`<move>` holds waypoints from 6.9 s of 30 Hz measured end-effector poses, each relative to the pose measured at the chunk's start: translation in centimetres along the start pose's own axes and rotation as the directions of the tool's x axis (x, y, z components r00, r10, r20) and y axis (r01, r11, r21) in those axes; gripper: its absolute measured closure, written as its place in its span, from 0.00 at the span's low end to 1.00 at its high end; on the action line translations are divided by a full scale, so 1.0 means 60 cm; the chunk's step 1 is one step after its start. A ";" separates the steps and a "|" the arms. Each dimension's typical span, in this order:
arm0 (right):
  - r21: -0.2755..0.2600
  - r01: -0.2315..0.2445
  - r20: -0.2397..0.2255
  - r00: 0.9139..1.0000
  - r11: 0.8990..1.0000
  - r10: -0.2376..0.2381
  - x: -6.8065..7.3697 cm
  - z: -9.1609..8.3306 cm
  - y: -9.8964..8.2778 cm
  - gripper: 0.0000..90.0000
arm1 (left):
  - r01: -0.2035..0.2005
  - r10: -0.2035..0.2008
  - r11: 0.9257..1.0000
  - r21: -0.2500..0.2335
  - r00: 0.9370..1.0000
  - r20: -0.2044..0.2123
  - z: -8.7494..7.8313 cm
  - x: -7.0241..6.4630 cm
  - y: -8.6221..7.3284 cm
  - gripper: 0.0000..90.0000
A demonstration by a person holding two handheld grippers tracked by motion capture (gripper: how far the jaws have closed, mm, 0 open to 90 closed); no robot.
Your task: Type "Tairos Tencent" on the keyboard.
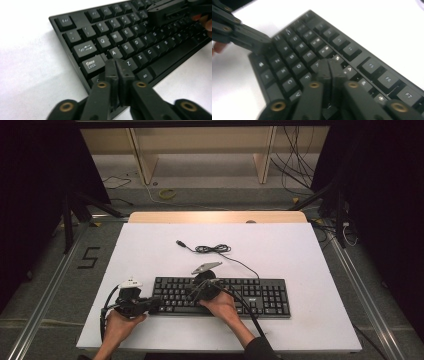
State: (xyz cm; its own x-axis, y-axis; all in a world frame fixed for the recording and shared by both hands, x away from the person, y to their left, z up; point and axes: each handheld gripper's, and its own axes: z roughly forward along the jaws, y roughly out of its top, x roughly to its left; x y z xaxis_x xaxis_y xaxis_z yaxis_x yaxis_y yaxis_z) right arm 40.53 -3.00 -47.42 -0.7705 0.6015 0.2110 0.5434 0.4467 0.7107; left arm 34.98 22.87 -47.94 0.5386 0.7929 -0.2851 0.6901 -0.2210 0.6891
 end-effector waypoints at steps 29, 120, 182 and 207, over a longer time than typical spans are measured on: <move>-0.143 -0.018 -0.062 0.998 0.990 0.009 -0.013 -0.090 -0.013 0.36 | 0.019 -0.012 0.990 -0.142 0.999 0.052 0.005 -0.012 0.020 0.44; -0.074 -0.020 0.032 0.999 0.997 0.022 -0.046 -0.092 -0.039 0.99 | -0.020 0.038 0.990 -0.140 0.991 0.127 0.012 -0.032 0.028 0.37; -0.081 -0.061 0.041 0.997 0.995 0.065 -0.050 -0.079 -0.043 0.96 | -0.023 0.046 0.986 -0.165 0.990 0.136 0.004 -0.034 0.025 0.32; -0.132 -0.038 -0.008 0.999 0.991 0.038 -0.027 -0.114 -0.044 0.47 | -0.013 0.028 0.991 -0.135 0.993 0.111 0.021 -0.031 0.046 0.44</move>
State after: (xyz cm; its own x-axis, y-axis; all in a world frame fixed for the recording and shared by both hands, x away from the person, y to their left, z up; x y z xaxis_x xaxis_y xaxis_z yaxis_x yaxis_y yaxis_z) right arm 38.08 -9.68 -45.02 -0.7521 0.6127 0.2428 0.5238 0.3320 0.7845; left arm 36.48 20.04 -46.36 0.6076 0.7188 -0.3379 0.6120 -0.1525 0.7761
